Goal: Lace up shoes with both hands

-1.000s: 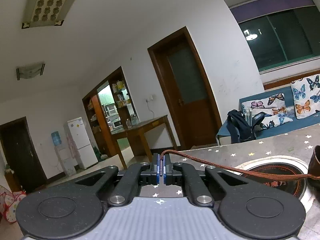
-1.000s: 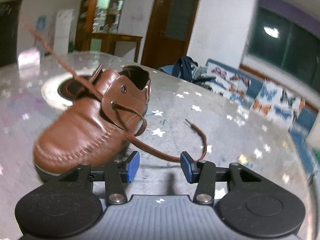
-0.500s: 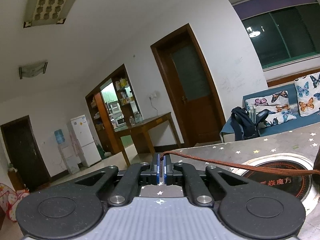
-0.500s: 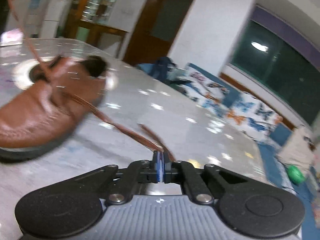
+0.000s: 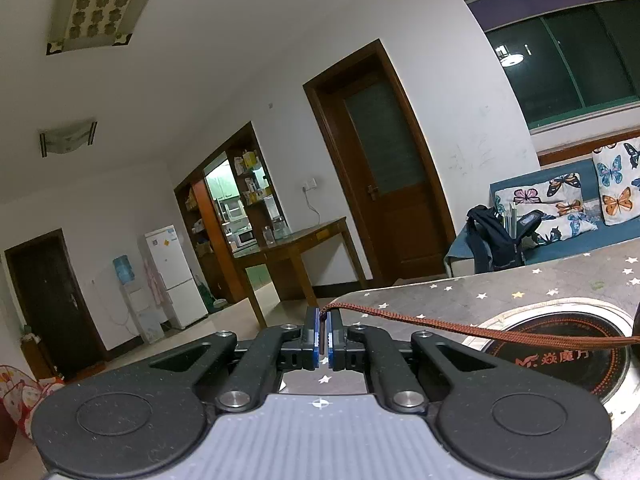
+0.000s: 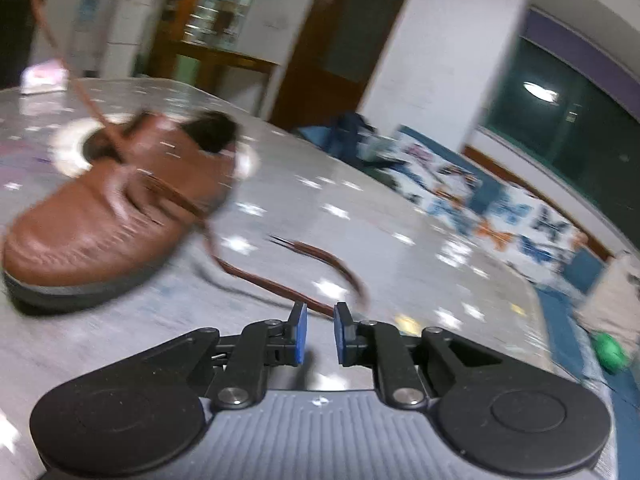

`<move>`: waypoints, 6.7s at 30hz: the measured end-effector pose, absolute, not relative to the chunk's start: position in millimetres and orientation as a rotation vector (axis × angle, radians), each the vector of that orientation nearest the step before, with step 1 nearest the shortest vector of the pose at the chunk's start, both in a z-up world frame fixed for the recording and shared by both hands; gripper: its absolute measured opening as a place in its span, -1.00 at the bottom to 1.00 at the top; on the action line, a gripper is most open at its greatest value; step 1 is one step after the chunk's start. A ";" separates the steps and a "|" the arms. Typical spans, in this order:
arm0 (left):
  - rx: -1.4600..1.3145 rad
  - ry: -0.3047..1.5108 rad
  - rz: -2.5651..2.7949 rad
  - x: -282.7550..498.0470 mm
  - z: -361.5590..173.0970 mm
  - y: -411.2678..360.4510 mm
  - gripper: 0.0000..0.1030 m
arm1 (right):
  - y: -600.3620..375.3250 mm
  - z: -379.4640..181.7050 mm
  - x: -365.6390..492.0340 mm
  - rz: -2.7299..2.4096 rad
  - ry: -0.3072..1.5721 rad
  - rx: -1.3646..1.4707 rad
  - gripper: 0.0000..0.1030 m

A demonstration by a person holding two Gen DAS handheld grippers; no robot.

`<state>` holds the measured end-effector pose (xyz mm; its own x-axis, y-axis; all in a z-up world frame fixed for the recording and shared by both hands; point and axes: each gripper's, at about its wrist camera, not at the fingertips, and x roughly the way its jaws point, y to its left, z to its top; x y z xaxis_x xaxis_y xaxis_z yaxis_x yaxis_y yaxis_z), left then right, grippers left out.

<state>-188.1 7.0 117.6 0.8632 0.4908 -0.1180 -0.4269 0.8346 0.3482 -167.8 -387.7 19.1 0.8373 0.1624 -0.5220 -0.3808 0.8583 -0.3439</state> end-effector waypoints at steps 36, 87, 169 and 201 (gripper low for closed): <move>0.330 0.210 0.494 -192.8 119.8 11.4 -0.87 | -353.7 10.0 -129.4 0.469 0.585 -0.411 -0.97; 0.193 0.269 0.142 -221.6 92.5 2.5 -0.88 | -370.0 88.3 -196.5 0.492 0.523 -0.271 -0.29; 0.414 0.444 -0.618 -194.4 38.4 -159.7 -0.47 | -323.9 78.2 -177.3 0.645 0.673 0.034 -0.66; 0.207 0.653 -0.395 -165.6 43.2 -127.9 0.87 | -298.4 59.4 -179.4 0.612 0.686 -0.170 -0.97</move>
<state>-165.6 -127.9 43.2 0.7233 -0.2910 -0.6262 0.4195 0.9055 0.0639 -179.4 -298.4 59.4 0.6070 0.4725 -0.6390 -0.5809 0.8125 0.0489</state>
